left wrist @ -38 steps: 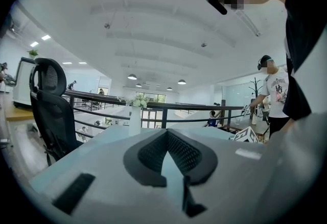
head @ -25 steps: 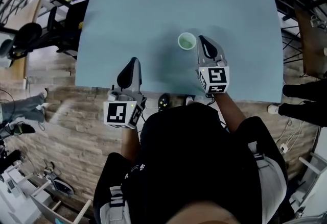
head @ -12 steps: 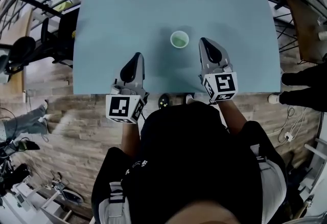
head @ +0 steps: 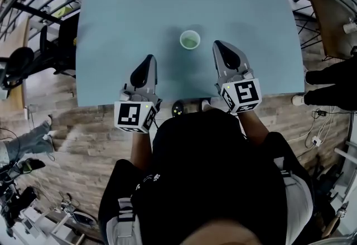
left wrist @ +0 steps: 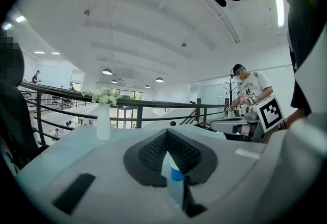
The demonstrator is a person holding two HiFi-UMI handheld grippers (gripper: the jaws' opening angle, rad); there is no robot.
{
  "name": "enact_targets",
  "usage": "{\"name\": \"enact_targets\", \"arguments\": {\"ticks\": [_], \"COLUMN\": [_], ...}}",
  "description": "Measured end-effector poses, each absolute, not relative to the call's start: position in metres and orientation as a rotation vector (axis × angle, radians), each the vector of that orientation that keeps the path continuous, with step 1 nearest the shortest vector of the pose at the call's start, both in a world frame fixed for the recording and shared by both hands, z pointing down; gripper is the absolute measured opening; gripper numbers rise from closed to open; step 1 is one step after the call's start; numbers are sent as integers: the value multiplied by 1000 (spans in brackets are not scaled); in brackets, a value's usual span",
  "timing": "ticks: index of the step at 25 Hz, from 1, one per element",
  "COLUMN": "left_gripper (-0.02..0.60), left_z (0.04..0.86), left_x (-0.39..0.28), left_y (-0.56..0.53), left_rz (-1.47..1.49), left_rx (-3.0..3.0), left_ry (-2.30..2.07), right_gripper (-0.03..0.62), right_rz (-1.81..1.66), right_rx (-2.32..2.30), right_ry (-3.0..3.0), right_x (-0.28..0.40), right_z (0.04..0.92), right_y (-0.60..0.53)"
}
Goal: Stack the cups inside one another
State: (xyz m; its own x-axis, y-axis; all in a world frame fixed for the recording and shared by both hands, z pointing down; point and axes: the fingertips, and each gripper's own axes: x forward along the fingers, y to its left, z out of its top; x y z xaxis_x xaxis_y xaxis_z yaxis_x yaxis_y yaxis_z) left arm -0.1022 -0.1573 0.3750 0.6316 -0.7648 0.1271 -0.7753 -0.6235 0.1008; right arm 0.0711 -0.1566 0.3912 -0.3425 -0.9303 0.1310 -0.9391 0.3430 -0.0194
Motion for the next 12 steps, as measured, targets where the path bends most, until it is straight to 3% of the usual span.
{"name": "enact_targets", "arguments": {"ticks": [12], "left_gripper": [-12], "left_z": [377], "left_x": [-100], "left_y": [-149], "left_rz": [117], "left_rx": [2701], "left_ry": [-1296], "right_gripper": [11], "right_rz": [139], "right_rx": [1711], "right_ry": [-2515], "right_x": [69], "right_z": [391], "right_y": [-150]}}
